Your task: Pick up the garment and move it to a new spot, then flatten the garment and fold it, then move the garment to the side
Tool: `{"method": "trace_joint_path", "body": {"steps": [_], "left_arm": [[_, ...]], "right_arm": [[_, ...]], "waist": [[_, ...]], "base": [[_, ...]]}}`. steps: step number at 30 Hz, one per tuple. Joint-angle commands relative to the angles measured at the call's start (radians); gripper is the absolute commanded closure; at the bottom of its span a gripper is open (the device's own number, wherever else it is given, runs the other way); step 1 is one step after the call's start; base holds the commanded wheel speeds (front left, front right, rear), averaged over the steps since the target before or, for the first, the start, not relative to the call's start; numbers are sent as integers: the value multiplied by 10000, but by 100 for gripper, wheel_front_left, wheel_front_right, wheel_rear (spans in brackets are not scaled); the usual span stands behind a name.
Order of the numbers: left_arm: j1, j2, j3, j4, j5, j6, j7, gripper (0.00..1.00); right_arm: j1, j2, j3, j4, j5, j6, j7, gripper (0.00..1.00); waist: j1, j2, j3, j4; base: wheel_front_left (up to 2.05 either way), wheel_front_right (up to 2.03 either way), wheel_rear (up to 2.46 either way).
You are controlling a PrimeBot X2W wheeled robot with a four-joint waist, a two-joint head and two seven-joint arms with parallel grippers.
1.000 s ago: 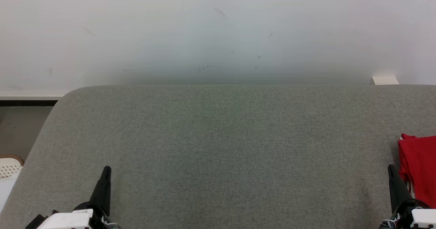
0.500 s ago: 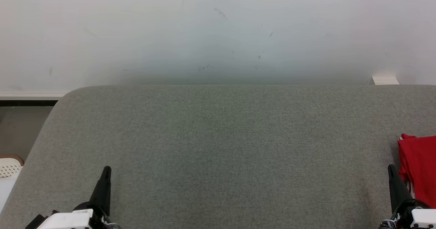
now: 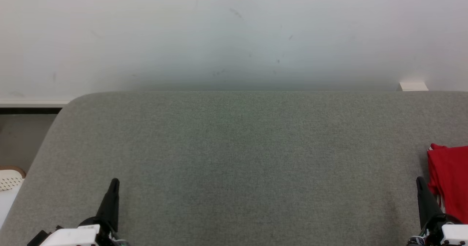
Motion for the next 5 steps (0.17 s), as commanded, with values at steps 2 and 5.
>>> {"method": "trace_joint_path", "body": {"steps": [2,5], "left_arm": [[-77,63,17,-13,-135,-61,42,100],[-77,63,17,-13,-135,-61,40,100]], "right_arm": [[-117,-13,-43,-47,6,-17,39,100],[-117,-13,-43,-47,6,-17,39,100]], "waist": [[-1,0,0,0],[-1,0,0,0]], "base": [[0,0,0],[0,0,0]]}}
